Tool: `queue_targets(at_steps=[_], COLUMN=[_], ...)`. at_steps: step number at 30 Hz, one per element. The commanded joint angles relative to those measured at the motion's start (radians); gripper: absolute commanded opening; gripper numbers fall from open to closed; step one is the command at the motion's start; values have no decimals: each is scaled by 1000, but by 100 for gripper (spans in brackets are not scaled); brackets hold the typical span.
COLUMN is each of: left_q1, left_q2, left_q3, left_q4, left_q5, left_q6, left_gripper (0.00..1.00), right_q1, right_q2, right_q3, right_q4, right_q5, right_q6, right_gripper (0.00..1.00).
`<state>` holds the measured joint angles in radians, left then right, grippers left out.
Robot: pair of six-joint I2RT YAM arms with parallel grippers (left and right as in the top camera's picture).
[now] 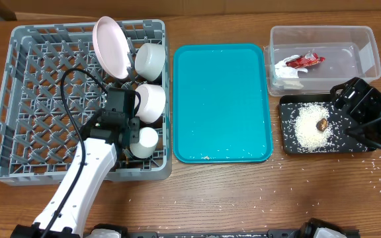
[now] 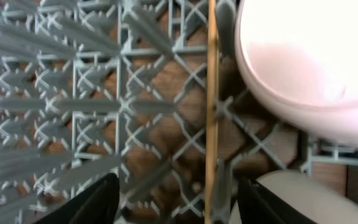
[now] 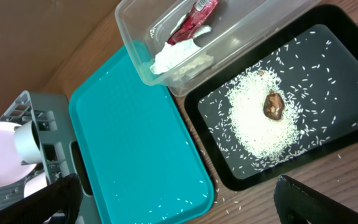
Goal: Sort waste into correct bins and load items into the dishwasher
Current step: 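Carry the second chopstick to the rack and insert it beside the bowls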
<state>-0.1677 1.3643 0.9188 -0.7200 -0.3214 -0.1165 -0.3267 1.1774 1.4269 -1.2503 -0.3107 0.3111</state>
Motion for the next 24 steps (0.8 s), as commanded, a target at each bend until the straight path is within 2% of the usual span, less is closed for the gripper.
queue_targets(at_steps=[1, 6, 8, 11, 14, 24], left_q1=[3, 3, 3, 3, 3, 3], left_q2=[-40, -84, -100, -132, -157, -141], left_q3=[138, 332, 394, 459, 473, 470], left_q4=[-72, -206, -250, -286, -294, -301], left_q5=[56, 203, 274, 352, 367, 366], left_q6=[-37, -38, -39, -61, -114, -116], left_gripper=[65, 76, 83, 100, 100, 100], right_q1=[-4, -4, -4, -4, -4, -4], right_q2=[-3, -2, -3, -3, -2, -3], right_q3=[12, 12, 12, 12, 12, 12], right_q4=[3, 3, 3, 3, 3, 3], right_q5=[-4, -4, -4, -4, -4, -4], right_q6=[0, 0, 0, 0, 0, 0], right_gripper=[100, 100, 100, 100, 100, 100])
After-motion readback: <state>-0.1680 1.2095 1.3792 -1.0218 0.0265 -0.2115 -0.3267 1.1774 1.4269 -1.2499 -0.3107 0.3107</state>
